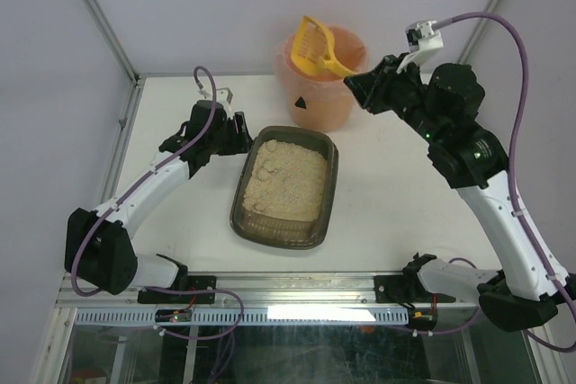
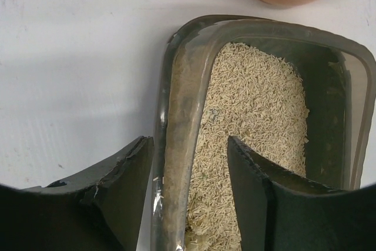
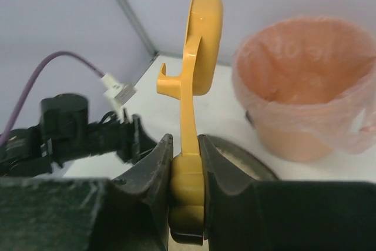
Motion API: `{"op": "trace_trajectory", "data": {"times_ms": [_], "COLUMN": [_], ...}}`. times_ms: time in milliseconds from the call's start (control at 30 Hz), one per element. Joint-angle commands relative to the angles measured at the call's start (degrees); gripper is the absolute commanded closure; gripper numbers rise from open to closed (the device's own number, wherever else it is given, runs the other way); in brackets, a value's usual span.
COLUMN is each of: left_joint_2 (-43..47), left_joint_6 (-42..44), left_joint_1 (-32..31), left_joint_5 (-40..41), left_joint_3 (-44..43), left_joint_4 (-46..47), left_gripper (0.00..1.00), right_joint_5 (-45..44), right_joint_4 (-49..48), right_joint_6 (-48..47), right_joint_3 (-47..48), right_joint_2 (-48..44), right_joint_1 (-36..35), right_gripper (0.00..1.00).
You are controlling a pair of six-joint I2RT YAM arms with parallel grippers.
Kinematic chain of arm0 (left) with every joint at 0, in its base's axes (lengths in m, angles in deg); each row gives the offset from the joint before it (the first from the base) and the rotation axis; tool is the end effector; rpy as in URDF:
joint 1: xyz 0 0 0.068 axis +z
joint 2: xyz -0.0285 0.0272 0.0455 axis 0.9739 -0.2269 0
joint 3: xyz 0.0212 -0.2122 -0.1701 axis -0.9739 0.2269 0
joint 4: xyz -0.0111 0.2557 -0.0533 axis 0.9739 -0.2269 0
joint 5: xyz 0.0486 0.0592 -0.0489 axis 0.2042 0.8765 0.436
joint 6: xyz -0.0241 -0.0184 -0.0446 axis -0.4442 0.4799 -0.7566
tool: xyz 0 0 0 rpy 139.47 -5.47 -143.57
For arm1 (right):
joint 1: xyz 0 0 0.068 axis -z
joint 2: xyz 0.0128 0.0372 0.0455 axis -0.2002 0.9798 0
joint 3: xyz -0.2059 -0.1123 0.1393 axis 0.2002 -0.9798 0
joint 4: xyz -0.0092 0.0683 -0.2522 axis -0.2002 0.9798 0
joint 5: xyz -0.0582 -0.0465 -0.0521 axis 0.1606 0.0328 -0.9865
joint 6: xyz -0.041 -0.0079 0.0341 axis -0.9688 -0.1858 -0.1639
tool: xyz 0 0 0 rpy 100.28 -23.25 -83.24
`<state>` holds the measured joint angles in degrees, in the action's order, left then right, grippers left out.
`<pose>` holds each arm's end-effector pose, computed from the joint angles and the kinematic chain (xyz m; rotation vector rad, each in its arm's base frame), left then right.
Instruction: Clean the litter box
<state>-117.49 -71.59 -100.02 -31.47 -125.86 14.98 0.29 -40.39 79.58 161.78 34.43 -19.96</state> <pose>0.2734 -0.1158 0.2826 0.0231 2.3116 -0.3765 0.1880 0.1159 0.5065 -0.2753 1.6323 0.6132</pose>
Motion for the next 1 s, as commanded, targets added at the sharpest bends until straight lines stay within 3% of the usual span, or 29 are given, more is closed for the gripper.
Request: {"op": "trace_trajectory", "data": {"times_ms": [0,167,400,567,733,967], "left_joint_2": [-0.5,-1.0,-1.9,-2.4,-2.6,-4.0], "left_joint_6": [0.6,0.5,0.4,0.5,0.6,0.7], "left_joint_1": [0.8,0.7,0.7,0.3,-0.2,-2.1], "left_joint_5": [-2.0,-2.2,-2.7,-2.7,-2.4,-1.7], "left_joint_3": [-1.8,-1.7,-1.7,-1.6,-1.6,-1.5], "left_joint_4": [1.1,1.2,1.2,1.2,1.2,1.2], "left_gripper": [0.46,0.48,0.49,0.5,0.5,0.51], "right_joint_5": [10.5,7.1,10.7,8.0,11.0,13.8], "right_joint_4": [8.0,15.9,22.8,17.7,10.0,8.3], "right_joint_6": [11.8,15.1,17.0,23.9,30.9,35.7], "right_joint_3": [-5.3,-7.7,-9.6,-15.2,-21.0,-21.3], "right_joint_2": [1.7,1.3,5.7,5.7,6.4,12.1], "right_joint_1": [-0.9,-1.5,-2.0,-2.0,-2.0,-1.9], "right_gripper": [1.0,1.0,1.0,1.0,1.0,1.0]}}
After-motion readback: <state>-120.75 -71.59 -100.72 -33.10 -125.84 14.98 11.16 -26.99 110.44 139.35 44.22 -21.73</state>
